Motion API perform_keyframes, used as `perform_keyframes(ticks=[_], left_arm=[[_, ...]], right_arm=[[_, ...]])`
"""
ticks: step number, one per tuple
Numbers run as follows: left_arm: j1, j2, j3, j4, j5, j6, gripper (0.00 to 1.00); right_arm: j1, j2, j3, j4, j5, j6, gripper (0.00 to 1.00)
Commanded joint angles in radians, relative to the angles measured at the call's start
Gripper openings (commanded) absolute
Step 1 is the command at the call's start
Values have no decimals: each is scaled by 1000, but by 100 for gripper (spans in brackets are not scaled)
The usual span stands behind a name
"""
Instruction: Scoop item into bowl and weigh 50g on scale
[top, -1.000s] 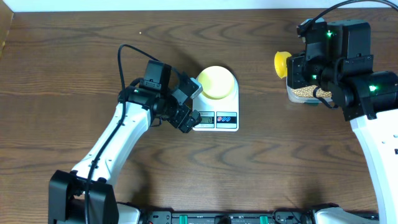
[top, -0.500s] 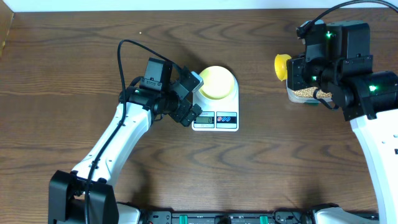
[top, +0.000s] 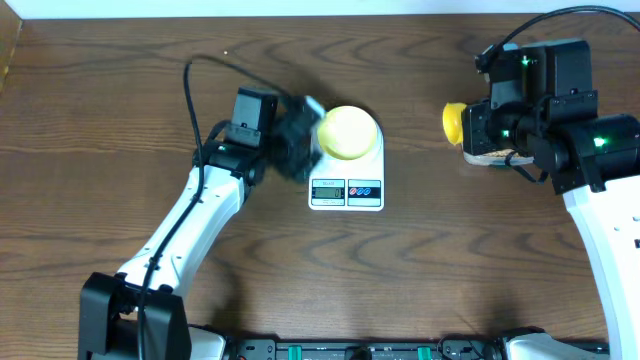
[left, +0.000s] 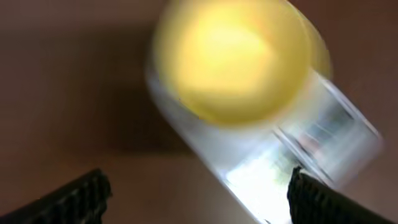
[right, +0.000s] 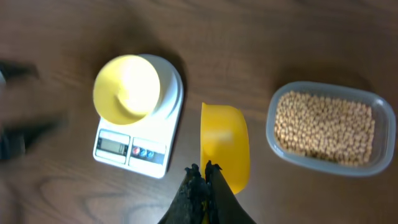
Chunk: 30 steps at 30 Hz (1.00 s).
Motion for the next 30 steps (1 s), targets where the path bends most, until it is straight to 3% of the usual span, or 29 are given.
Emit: perform_keyframes(ticks=[1,30], left_arm=[[5,-6,9,117,-258,-13,93],[5,-6,9,114,-261,-13,93]], right_arm=[[7,-5,7,-17,-5,-5,1],[7,-5,7,-46,-38,23,1]])
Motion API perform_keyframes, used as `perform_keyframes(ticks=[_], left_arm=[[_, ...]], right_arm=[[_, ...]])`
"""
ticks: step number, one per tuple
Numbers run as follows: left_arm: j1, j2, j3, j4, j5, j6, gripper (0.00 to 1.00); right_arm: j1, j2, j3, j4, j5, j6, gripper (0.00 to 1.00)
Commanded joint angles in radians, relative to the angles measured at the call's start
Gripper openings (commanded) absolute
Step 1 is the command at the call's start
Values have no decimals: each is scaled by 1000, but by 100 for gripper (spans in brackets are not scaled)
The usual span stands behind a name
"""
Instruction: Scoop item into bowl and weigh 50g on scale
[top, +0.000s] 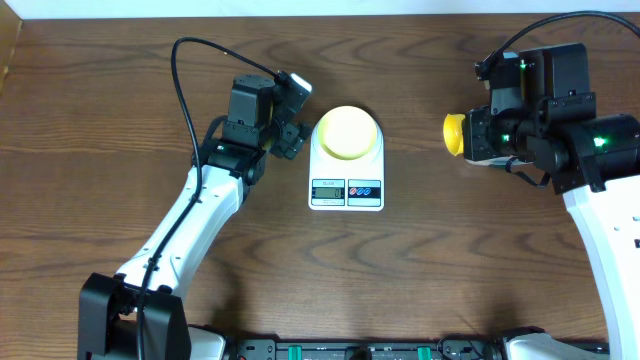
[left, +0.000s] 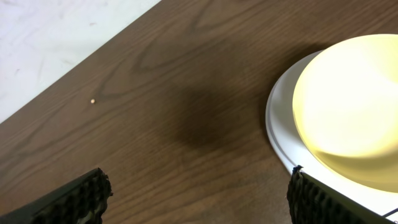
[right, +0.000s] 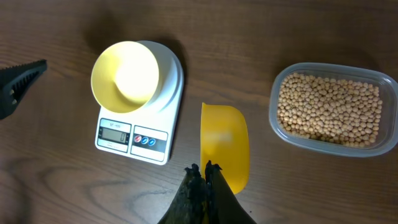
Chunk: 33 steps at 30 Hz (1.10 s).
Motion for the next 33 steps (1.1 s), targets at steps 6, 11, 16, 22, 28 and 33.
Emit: perform_keyframes(ticks=[6,11,16,22,28,33], left_arm=[[2,-5,6,-3,-10,-12,93],[2,-5,6,-3,-10,-12,93],[2,-5,6,-2,-10,-12,93],[2,-5,6,1,-9,-11,93],[2,-5,6,83,-9,-12,93],[1,-5,6,47,-3,-18,93]], right_arm=[[7,-5,7,-6,-34,-36,1],[7,-5,7,-19,-34,-51,1],[7,-5,7,-4,-35,-50,1],[7,-5,7,32,-34,-51,1],[7,-5,7,50,-34,-51,1],[7,-5,7,63,-34,-51,1]])
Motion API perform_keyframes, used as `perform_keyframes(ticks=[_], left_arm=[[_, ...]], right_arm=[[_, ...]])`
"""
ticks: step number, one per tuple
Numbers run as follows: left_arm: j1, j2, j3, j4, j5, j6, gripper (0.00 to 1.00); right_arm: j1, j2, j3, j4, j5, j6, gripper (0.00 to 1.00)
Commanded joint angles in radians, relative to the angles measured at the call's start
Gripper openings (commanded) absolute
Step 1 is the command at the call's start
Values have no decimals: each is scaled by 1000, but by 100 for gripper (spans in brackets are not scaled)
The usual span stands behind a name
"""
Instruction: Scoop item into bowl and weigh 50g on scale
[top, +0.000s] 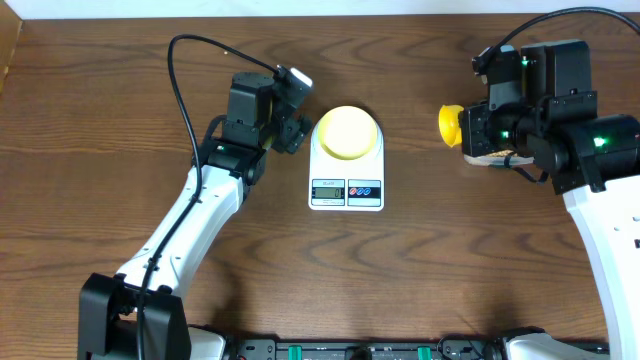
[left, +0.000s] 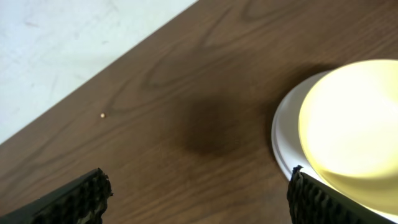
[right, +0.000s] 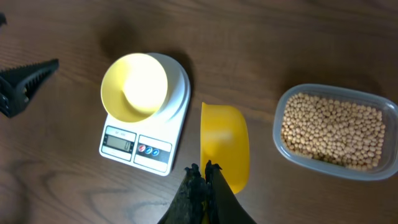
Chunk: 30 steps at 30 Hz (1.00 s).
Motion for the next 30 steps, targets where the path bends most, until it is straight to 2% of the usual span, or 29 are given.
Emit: perform_keyframes(ticks=[1,8,12,19,25,30], left_arm=[[-1,-5,7,-10,19,-42,93],[-2,-6,7,-145,308,-321,93],[-2,-6,7,-234,417,-377,93],[-2,-34,7,-315,449,-369,93],[-2,-135,7,-411,448,-222,93],[-2,-219,7,-430,448,-201,93]], right_arm=[[7,-5,7,14,-10,-13,1],[7,-5,7,47,-10,-12,1],[7,-5,7,58,-10,-13,1],[7,-5,7,58,1,-20,1],[7,-5,7,59,1,-20,1],[7,-5,7,61,1,-20,1]])
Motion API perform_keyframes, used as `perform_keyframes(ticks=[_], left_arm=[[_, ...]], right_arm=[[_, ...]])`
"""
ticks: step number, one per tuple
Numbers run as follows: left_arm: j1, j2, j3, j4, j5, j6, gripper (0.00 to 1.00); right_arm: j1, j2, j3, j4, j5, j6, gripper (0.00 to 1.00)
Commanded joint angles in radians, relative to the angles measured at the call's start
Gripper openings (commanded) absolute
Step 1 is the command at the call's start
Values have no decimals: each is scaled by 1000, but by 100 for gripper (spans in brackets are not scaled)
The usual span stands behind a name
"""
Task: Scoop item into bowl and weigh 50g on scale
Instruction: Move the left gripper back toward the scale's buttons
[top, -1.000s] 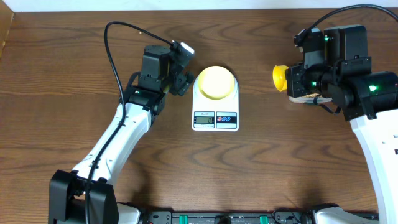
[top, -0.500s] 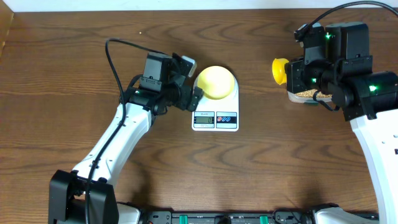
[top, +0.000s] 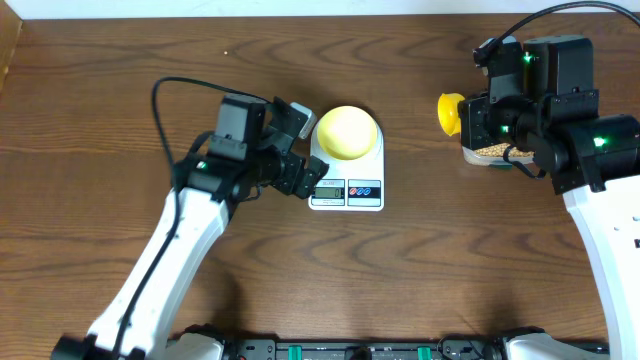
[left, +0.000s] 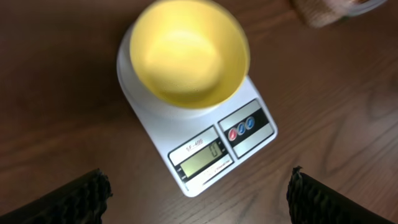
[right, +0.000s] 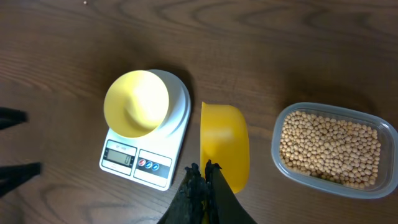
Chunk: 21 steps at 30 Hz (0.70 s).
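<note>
An empty yellow bowl (top: 347, 131) (left: 186, 53) stands on the white scale (top: 346, 192) (left: 249, 127); the display seems to read 0. My left gripper (top: 303, 180) (left: 199, 208) is open and empty, by the scale's front left corner, with its camera looking down on bowl and display. My right gripper (right: 204, 173) is shut on the handle of a yellow scoop (right: 225, 144) (top: 450, 113), which looks empty, held in the air between the scale and the bean container. That clear container of soybeans (right: 329, 149) (top: 487, 152) is mostly hidden under the right arm in the overhead view.
Dark wooden table (top: 420, 270); its far edge meets a white surface at the top of the overhead view. A single stray bean (top: 226, 52) lies far back on the left. The left arm's black cable (top: 160, 100) loops above the table.
My left gripper has moved from the scale's far left side, beside the bowl, to its front left corner, still open. The right gripper with the scoop has hardly moved.
At first my open left gripper was right at the bowl on the scale, blurred by motion. Then it stood clear to the scale's left, the bowl staying on the platform. Now it is at the front left corner. The right gripper held the scoop throughout.
</note>
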Motion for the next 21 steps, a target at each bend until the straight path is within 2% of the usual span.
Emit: perform_keyframes(ticks=[1,8,11,21], left_arm=[[-4,-45,7,-8,16,63,93],[-142,-27,-4,-30,-153,150,93],[-207,-11,-22,-25,-247,152,93],[-211,-8,-26,11,-254,92,94]], right_arm=[[7,-5,7,3,0,-19,1],[7,-5,7,3,0,-19,1],[7,-5,7,3,0,-19,1],[7,-5,7,3,0,-18,1]])
